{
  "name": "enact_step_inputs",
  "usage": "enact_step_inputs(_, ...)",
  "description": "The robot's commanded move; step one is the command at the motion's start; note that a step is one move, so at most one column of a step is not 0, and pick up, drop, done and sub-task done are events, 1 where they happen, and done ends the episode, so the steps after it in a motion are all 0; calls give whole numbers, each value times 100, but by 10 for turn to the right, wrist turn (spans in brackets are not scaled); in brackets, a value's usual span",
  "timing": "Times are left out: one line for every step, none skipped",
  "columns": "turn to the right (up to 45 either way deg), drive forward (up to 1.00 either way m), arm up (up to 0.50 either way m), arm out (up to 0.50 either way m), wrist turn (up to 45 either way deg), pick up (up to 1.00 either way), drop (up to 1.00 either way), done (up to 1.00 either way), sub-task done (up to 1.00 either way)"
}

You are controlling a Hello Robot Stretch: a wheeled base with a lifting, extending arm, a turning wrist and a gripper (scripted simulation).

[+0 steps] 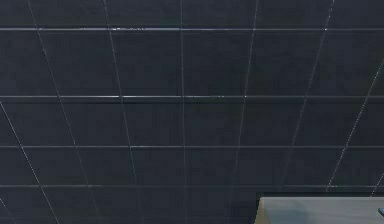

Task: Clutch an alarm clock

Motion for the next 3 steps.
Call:
enact_step_inputs(0, 0, 0, 0, 360, 0, 0, 0, 0)
enact_step_inputs(0, 0, 0, 0, 0, 100, 0, 0, 0)
enact_step_inputs(0, 0, 0, 0, 0, 0, 0, 100, 0)
